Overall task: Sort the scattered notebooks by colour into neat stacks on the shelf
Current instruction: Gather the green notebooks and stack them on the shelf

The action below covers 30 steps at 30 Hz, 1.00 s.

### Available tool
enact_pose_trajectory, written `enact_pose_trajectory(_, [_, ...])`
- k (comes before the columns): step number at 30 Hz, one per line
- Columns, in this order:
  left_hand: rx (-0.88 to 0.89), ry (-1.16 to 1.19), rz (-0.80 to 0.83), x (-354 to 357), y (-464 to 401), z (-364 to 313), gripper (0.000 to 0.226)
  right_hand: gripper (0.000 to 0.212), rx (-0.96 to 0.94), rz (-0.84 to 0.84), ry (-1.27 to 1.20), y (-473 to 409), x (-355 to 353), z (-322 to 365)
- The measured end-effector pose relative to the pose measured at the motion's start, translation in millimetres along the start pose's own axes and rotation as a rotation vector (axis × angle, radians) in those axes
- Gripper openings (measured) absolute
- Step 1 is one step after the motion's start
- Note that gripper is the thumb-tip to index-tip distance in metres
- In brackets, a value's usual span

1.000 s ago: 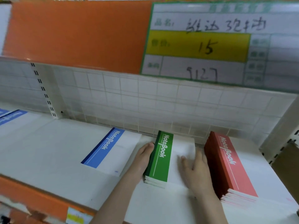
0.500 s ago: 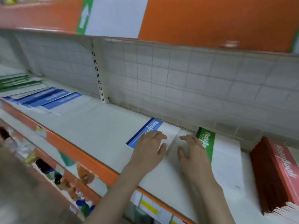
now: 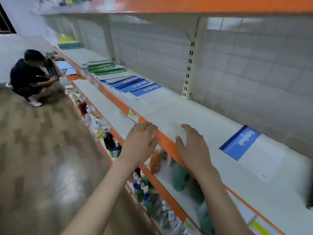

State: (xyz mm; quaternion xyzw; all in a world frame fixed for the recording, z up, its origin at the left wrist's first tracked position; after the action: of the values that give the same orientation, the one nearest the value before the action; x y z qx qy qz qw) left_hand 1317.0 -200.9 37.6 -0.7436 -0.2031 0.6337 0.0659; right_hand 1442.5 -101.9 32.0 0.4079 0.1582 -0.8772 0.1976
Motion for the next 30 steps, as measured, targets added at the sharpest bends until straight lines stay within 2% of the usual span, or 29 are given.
enact_pose_trajectory(7, [-0.214, -0.053, -0.090, -34, 57, 96, 0.041, 0.052, -0.186, 0.157, 0.099, 2, 82, 88])
enact_pose_trajectory(14, [-0.372, -0.105, -0.065, -39, 93, 171, 0.040, 0.057, -0.289, 0.323, 0.096, 3, 156, 157])
enact_pose_trajectory(23, [-0.482, -0.115, -0.066, -50, 74, 287, 0.039, 0.054, -0.349, 0.344, 0.073, -62, 227, 232])
enact_pose_trajectory(30, [-0.427, -0.149, -0.024, -65, 1, 374, 0.042, 0.053, -0.333, 0.277, 0.042, -154, 255, 289])
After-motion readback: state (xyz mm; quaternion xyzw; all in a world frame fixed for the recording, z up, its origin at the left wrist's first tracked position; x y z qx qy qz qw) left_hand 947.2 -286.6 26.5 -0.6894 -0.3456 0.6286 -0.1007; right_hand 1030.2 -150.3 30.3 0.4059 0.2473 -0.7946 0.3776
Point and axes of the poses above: each hand's wrist, its own y-axis away from the middle knuckle, its own x-axis out of the palm, z = x × y, the point moved 7 cm from there along -y, towards the middle knuckle, and after that the axes turned 14 degrees about x, right-handed, at the moved point
